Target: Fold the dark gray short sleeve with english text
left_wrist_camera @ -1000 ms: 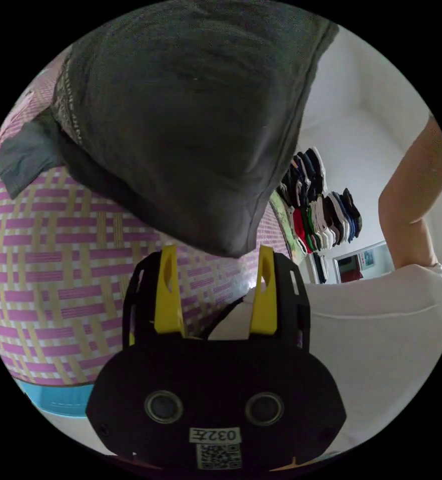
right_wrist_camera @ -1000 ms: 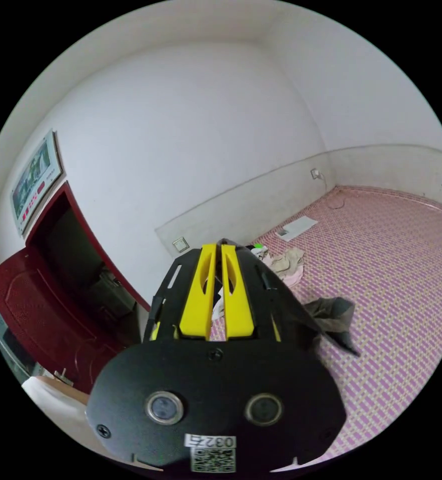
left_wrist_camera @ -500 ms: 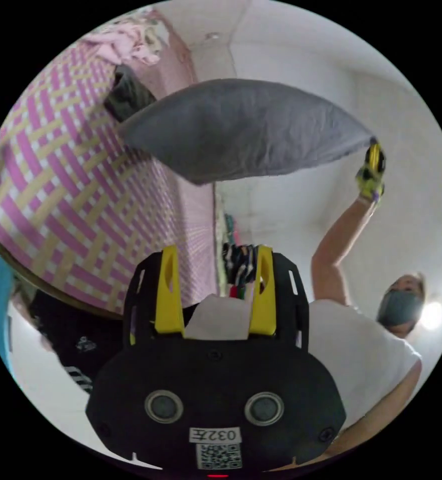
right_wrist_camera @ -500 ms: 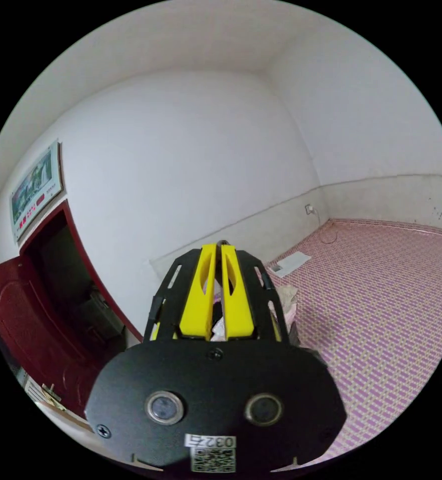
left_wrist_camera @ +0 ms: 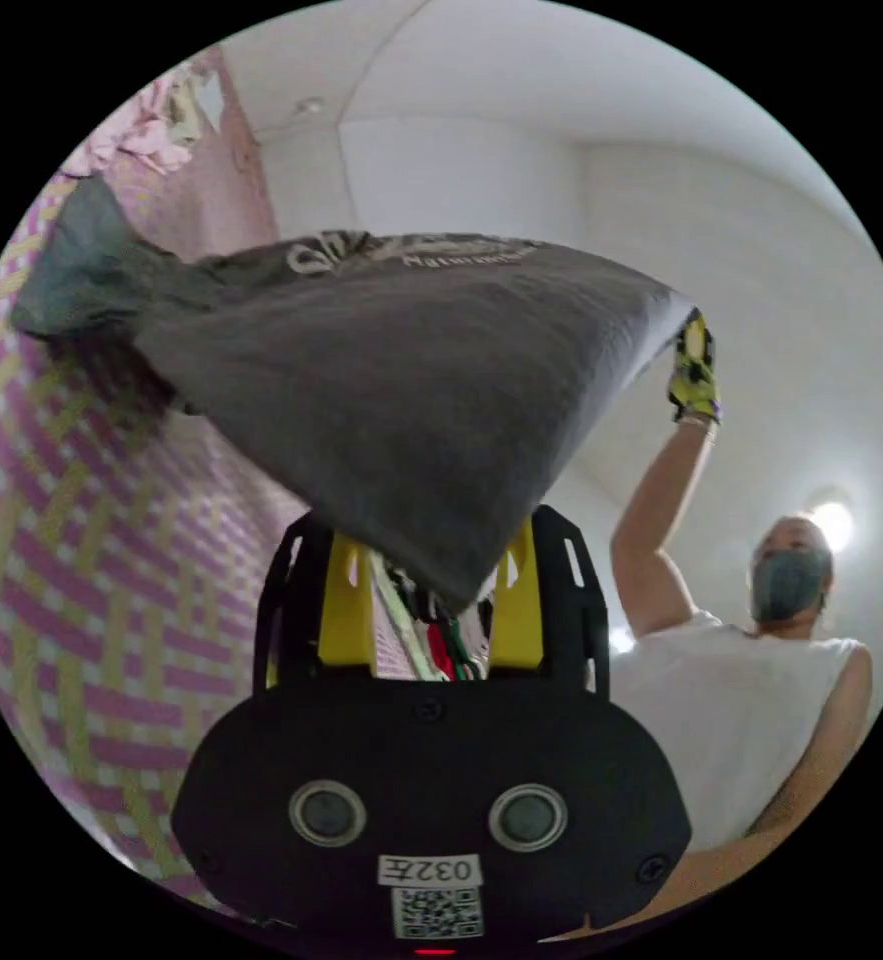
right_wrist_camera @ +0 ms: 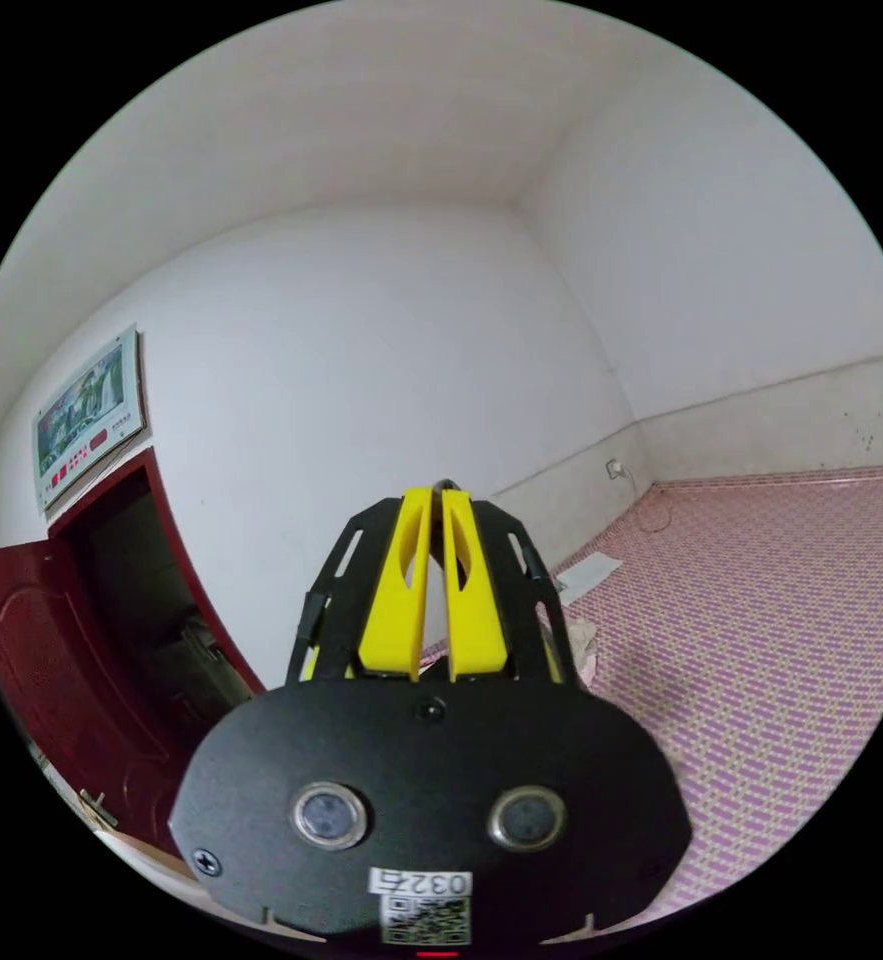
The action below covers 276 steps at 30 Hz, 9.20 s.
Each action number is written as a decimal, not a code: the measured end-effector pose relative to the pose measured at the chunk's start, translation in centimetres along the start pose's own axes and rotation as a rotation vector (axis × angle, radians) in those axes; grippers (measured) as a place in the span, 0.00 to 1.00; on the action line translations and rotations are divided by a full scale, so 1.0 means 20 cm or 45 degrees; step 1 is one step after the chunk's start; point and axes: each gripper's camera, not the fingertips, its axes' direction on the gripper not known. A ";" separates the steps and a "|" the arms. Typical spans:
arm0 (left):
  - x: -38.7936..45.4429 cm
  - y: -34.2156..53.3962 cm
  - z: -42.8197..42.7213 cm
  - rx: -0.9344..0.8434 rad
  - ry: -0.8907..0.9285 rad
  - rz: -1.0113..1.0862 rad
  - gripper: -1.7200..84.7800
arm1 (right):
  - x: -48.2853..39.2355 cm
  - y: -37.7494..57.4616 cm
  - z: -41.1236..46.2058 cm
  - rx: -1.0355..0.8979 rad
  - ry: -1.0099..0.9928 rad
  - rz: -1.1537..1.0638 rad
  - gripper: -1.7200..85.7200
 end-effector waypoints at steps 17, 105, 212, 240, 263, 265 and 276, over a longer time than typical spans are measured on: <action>0.92 -0.80 -0.62 0.045 1.003 0.459 0.01 | 0.10 0.14 -1.38 0.425 0.283 -0.210 0.01; 1.35 -0.28 0.80 -1.183 -1.138 -0.389 0.01 | 0.97 3.21 -1.10 -0.271 1.056 1.471 0.03; -1.64 -1.11 2.98 -0.788 -0.157 -0.548 0.13 | 1.60 2.38 0.59 -0.691 0.910 0.349 0.02; -1.52 -0.82 3.53 -0.851 -0.168 -0.398 0.01 | 0.33 3.04 -0.90 -0.642 1.327 1.078 0.06; -1.28 -0.91 3.44 -0.848 -0.335 -0.379 0.01 | -0.19 2.60 -0.29 -0.736 1.098 0.538 0.01; -1.28 -0.93 3.48 -0.814 -0.293 -0.411 0.01 | -0.21 2.55 -0.35 -0.672 1.076 0.544 0.01; -1.32 -0.82 3.84 -1.156 -0.489 -0.498 0.01 | -0.02 2.66 -0.35 -0.831 0.944 0.741 0.01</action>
